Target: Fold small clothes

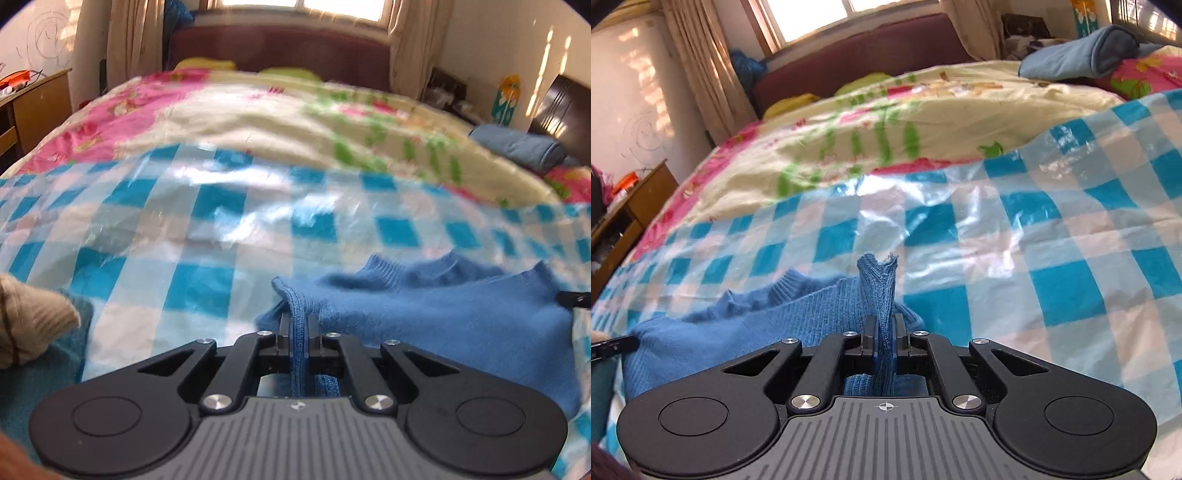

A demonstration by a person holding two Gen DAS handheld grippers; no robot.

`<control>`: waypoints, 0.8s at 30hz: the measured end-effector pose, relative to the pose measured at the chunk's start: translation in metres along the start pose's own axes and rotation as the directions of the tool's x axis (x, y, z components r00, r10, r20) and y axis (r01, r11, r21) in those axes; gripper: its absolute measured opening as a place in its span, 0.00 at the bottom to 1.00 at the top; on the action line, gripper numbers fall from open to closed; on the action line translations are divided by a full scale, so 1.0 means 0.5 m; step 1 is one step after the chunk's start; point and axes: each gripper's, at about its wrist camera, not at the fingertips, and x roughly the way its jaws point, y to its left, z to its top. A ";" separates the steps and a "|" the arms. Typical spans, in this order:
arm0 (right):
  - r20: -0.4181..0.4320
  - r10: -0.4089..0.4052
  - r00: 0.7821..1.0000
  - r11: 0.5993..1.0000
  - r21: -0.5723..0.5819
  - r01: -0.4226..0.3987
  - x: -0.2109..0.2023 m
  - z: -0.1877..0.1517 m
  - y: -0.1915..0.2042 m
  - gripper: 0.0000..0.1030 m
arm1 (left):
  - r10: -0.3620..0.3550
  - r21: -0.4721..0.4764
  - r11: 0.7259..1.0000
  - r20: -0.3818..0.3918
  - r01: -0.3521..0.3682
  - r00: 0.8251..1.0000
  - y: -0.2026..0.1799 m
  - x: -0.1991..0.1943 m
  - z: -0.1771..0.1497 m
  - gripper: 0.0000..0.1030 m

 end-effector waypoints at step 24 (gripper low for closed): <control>-0.136 0.078 0.988 0.941 -0.319 -0.118 0.104 -0.033 0.292 0.34 | -0.044 0.003 0.999 -0.049 0.044 0.998 -0.018 -0.005 -0.048 0.45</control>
